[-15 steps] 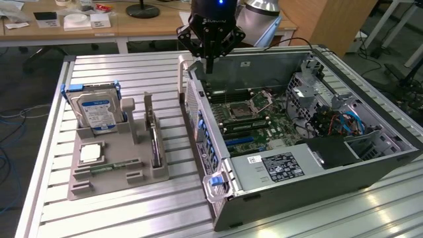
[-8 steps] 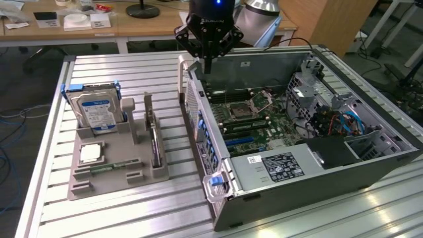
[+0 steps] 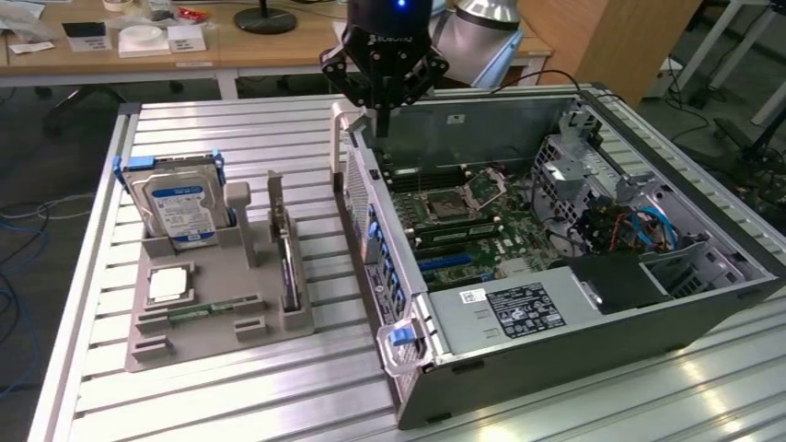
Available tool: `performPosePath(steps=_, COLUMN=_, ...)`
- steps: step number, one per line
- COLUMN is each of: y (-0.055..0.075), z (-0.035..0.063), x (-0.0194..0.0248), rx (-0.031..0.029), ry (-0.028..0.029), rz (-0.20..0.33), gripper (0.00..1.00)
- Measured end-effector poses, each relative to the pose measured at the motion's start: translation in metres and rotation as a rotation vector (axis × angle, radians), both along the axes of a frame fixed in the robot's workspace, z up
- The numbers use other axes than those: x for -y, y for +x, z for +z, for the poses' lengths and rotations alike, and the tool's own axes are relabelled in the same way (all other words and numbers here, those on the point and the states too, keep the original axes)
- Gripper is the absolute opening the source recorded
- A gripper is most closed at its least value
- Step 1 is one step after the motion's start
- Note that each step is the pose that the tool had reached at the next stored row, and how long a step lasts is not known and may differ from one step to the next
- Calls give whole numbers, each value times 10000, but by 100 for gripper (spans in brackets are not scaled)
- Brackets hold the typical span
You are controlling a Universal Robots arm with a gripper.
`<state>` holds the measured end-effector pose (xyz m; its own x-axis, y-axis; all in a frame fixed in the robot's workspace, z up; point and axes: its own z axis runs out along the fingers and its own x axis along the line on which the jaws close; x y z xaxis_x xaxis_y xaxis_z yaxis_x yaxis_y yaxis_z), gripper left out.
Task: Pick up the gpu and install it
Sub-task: 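Reach for the gpu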
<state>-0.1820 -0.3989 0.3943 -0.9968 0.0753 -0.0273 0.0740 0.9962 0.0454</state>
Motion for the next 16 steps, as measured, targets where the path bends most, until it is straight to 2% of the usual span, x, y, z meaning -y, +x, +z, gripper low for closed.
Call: performPosePath(steps=16, y=-72, z=0, x=0, rx=0, ry=0, rz=0, gripper=11)
